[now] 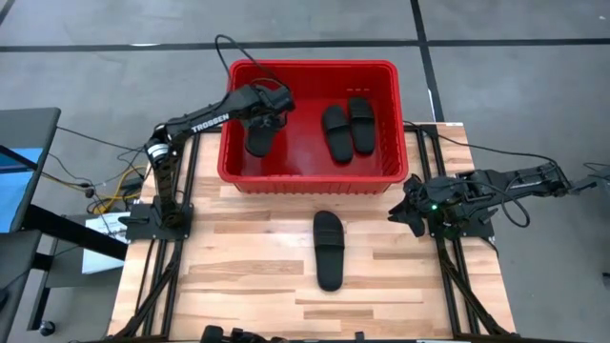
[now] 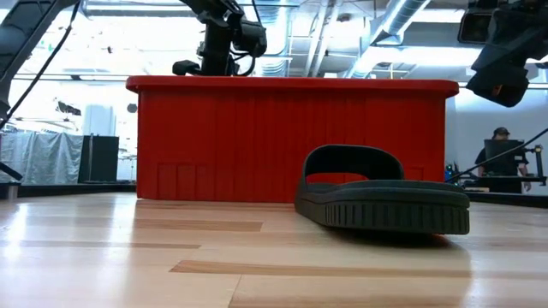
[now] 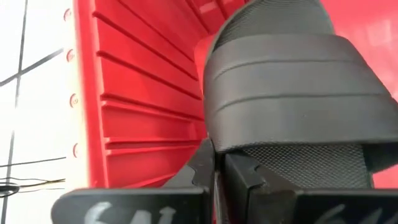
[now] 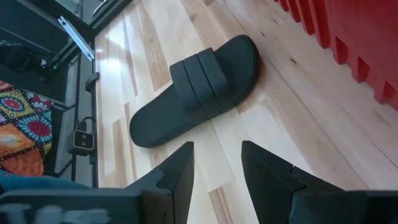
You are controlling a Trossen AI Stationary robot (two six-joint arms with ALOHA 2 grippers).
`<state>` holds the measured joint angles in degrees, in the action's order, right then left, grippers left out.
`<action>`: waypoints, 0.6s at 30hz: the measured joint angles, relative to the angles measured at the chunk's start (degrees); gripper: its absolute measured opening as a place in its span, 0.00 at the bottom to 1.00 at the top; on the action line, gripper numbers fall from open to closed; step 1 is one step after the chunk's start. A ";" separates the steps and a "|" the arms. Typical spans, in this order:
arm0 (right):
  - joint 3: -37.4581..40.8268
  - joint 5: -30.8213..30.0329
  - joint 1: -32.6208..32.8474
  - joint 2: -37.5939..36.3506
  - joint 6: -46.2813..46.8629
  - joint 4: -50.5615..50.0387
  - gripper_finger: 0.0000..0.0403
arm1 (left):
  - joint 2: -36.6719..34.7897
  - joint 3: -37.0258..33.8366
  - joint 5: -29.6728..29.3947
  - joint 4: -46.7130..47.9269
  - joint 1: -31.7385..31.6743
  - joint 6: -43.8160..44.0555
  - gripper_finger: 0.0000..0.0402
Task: Pick and place slides into bin
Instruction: Put the black slide into the red container
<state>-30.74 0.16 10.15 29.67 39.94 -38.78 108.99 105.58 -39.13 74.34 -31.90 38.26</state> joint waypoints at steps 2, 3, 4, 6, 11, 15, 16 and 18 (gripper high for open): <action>0.00 0.00 0.00 0.01 0.00 0.01 0.31 | 0.00 0.00 0.07 0.39 0.00 0.30 0.00; 0.00 0.02 0.00 0.02 0.02 0.02 0.31 | 0.00 0.00 0.17 0.82 0.00 0.41 0.00; 0.00 0.02 0.00 0.00 0.02 0.02 0.31 | 0.00 0.00 0.25 1.19 0.00 0.44 0.00; 0.00 0.02 0.00 0.01 0.02 0.05 0.31 | -0.02 0.00 0.25 1.55 0.00 0.44 0.00; 0.00 0.06 0.00 0.00 0.09 0.11 0.31 | -0.02 0.00 1.37 1.22 -0.10 -0.06 0.00; 0.00 0.40 0.00 0.00 0.10 0.15 0.31 | -0.02 0.00 2.06 1.20 -0.20 -0.43 0.00; 0.00 0.40 0.00 0.00 0.11 0.16 0.31 | -0.04 0.00 2.38 1.18 -0.20 -0.29 0.00; 0.00 0.42 0.00 0.00 0.11 0.16 0.31 | -0.02 0.00 2.66 1.18 -0.20 0.08 0.00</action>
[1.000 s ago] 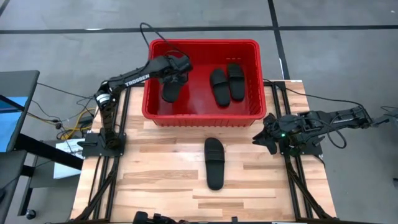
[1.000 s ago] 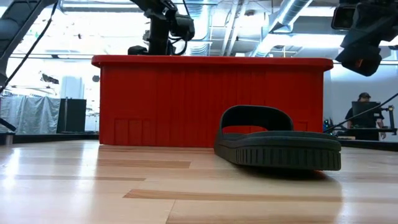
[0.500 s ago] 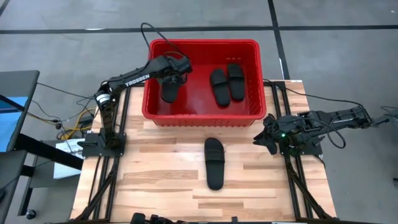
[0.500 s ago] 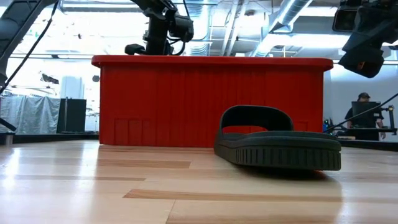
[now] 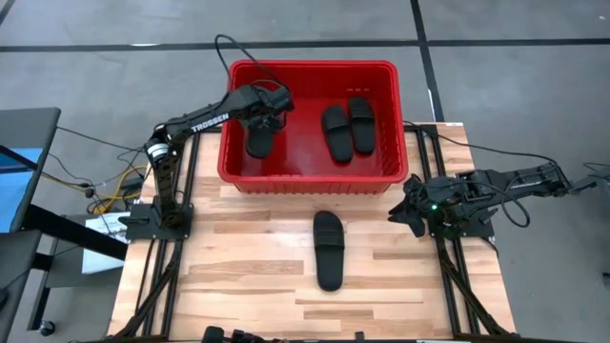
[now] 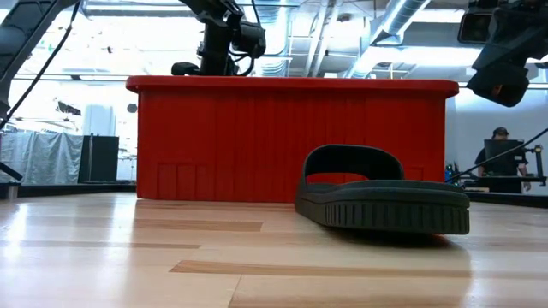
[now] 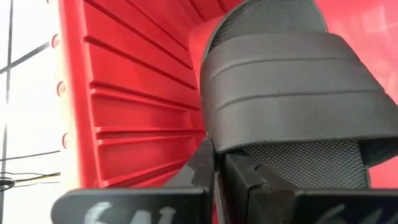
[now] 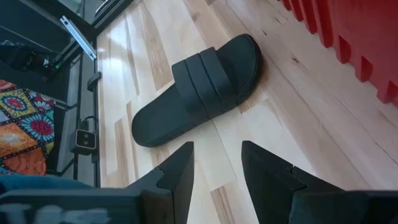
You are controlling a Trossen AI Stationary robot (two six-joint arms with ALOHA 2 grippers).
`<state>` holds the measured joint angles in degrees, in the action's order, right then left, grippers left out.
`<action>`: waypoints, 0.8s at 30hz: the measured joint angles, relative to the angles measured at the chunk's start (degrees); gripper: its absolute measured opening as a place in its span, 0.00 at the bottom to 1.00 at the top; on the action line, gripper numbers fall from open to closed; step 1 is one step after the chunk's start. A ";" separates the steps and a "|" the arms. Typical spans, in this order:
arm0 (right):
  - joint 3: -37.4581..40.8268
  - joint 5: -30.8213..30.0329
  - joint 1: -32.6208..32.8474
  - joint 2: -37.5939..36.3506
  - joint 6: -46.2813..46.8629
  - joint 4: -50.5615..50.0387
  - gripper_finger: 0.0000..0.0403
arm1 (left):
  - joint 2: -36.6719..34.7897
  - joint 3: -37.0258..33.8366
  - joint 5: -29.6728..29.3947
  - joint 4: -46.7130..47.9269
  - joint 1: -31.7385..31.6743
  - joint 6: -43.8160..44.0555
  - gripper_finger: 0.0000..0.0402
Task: Pick and place slides into bin
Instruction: Put the black slide into the red container
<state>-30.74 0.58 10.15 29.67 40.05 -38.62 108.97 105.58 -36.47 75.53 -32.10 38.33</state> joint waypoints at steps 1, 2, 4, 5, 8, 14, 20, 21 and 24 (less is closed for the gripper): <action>0.00 0.00 0.00 0.00 0.00 0.01 0.31 | -0.02 0.00 0.00 0.00 0.00 0.14 0.00; 0.00 0.00 0.00 0.02 0.00 0.01 0.31 | -0.02 0.00 0.06 0.00 0.02 0.19 0.00; 0.00 -0.02 0.00 0.01 0.01 0.01 0.31 | -0.02 0.00 0.22 0.00 0.02 0.17 0.00; 0.00 -0.02 0.00 0.01 0.00 0.01 0.31 | -0.02 -0.01 0.22 0.01 0.02 0.17 0.00; 0.00 -0.02 0.00 0.00 0.02 0.01 0.31 | 0.29 0.00 0.04 0.03 0.09 0.17 0.00; 0.00 0.02 0.01 0.00 0.02 0.03 0.31 | 0.83 -0.06 0.42 -0.93 0.17 -1.23 0.03; 0.00 0.02 0.02 0.00 0.02 0.05 0.31 | 0.83 -0.06 0.20 -1.72 0.17 -1.43 0.09; 0.00 0.02 0.00 0.02 0.00 0.03 0.31 | 0.83 -0.06 0.20 -1.71 0.17 -1.76 0.10; 0.00 0.04 0.02 0.01 0.01 0.03 0.31 | 0.85 -0.06 0.24 -1.70 0.15 -1.95 0.13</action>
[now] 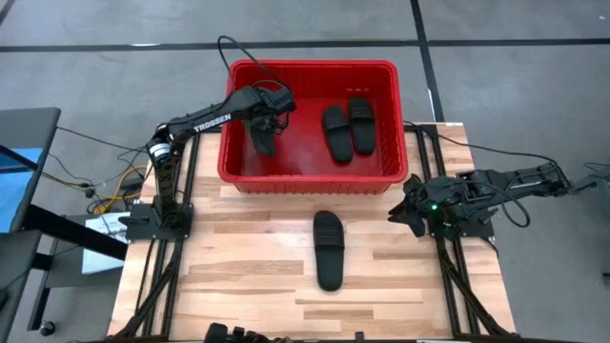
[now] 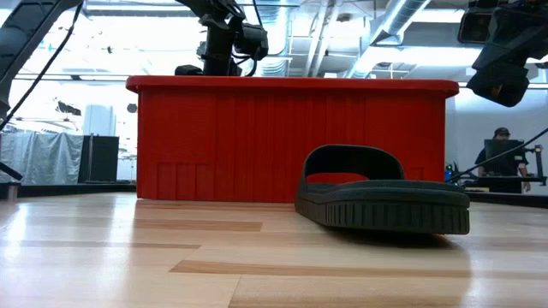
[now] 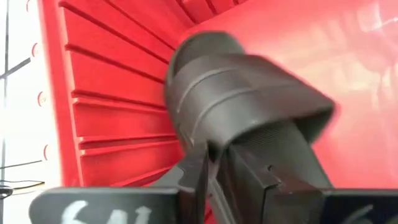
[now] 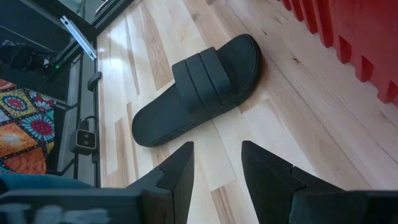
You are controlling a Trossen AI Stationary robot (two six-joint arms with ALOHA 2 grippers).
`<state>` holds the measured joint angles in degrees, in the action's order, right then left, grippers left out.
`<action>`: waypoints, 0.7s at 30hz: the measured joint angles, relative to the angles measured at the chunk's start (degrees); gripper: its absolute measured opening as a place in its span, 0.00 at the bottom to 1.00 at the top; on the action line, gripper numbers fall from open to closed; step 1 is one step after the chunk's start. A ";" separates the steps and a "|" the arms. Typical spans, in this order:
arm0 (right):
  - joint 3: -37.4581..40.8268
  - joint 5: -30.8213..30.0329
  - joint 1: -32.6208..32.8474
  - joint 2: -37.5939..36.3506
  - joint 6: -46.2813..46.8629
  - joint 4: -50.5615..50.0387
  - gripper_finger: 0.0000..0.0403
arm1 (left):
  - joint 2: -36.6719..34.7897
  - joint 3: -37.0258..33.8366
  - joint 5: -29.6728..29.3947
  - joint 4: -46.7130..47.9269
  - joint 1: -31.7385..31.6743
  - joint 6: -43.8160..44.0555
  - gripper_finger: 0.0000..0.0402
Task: Pick and place slides into bin
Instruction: Put the black slide into the red container
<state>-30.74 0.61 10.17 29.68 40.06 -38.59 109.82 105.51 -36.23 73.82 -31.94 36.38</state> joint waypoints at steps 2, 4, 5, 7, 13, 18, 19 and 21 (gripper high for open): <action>0.00 0.01 -0.02 -0.01 -0.01 0.00 0.31 | 0.00 0.01 -0.04 0.00 -0.03 0.04 0.14; 0.00 0.01 0.00 0.01 -0.01 0.00 0.31 | 0.00 0.02 -0.02 0.00 -0.09 0.01 0.16; 0.00 0.01 -0.02 -0.01 0.01 0.00 0.31 | 0.00 0.02 -0.02 -0.02 -0.09 -0.03 0.17; 0.00 0.01 -0.02 -0.01 -0.01 0.00 0.31 | 0.00 0.02 -0.04 -0.03 -0.09 -0.45 0.18; 0.00 0.03 0.00 -0.01 0.00 0.00 0.31 | 0.00 0.02 -0.09 -0.22 -0.09 -4.20 0.19; 0.00 0.01 0.00 -0.01 -0.01 0.00 0.31 | 0.00 0.02 -1.49 -1.46 0.17 -6.84 0.19; 0.00 0.01 -0.01 -0.01 -0.01 0.00 0.31 | -0.01 0.02 -2.24 -2.03 0.34 -7.23 0.19; 0.00 0.01 -0.01 0.00 -0.01 0.00 0.31 | -0.35 0.02 -4.35 -3.45 0.78 -8.63 0.19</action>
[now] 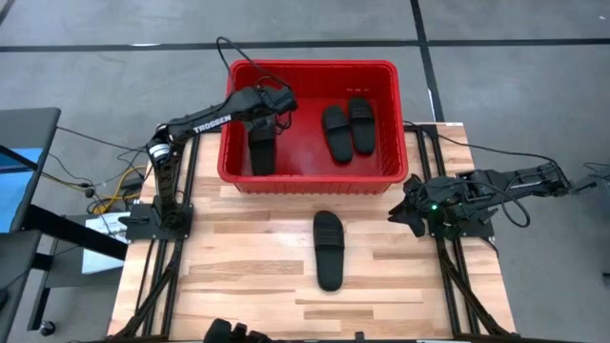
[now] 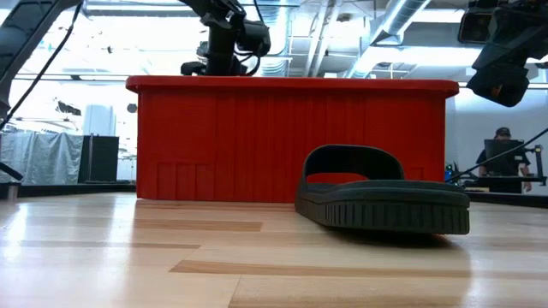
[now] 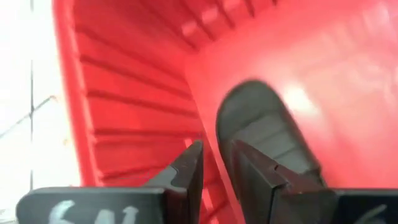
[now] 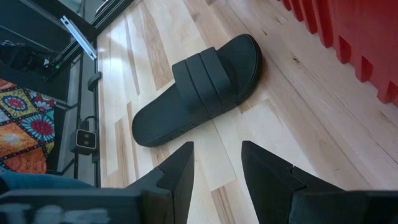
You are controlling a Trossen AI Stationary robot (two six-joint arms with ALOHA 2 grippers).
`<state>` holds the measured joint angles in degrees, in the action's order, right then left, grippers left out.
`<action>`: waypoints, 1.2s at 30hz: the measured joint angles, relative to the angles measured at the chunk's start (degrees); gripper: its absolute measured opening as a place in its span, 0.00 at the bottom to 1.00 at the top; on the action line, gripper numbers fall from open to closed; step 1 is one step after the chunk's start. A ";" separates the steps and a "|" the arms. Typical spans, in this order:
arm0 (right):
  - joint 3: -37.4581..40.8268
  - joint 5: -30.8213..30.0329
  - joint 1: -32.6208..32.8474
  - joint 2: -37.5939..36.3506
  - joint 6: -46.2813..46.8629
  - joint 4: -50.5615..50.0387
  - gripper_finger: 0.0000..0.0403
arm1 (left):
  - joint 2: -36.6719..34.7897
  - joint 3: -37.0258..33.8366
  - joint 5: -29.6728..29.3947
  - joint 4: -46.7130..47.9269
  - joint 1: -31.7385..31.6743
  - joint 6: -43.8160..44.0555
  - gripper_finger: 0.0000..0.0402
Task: Pick and place slides into bin
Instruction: Put the black slide into the red container
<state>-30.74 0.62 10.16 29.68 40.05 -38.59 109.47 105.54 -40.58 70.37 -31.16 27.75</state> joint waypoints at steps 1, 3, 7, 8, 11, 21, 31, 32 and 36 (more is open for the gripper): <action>0.00 0.00 -0.01 -0.01 0.00 0.00 0.31 | -0.45 0.00 -1.08 -1.30 0.25 -0.93 0.19; 0.00 0.00 -0.01 -0.01 0.00 0.00 0.31 | -2.02 0.00 -3.23 -3.68 0.81 -2.64 0.19; 0.00 -0.18 -0.01 0.01 0.00 0.00 0.31 | -6.48 0.00 -5.12 -11.09 1.76 -6.52 0.19; 0.00 -0.45 -0.01 0.00 0.01 0.02 0.31 | -7.82 0.00 -5.05 -12.99 1.92 -7.57 0.19; 0.00 -0.56 -0.09 0.01 0.00 0.11 0.31 | -11.93 0.09 -3.92 -19.05 2.30 -11.02 0.19; 0.00 -0.74 -0.18 0.01 0.64 2.38 0.31 | -20.91 0.09 -1.17 -24.04 3.53 -15.54 0.19; 0.00 -4.27 -0.22 -0.01 2.04 5.44 0.31 | -26.63 0.07 -1.84 -26.81 11.56 -22.65 0.19; 0.00 -4.83 -0.22 0.00 2.05 5.65 0.31 | -27.13 0.05 -1.86 -26.81 12.68 -23.26 0.19; 0.00 -6.89 -0.22 0.58 2.03 7.47 0.31 | -29.17 0.04 -1.92 -26.95 17.32 -23.96 0.19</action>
<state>-30.74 -6.27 9.94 30.26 42.09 -31.12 80.31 105.58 -42.50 43.43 -13.84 3.79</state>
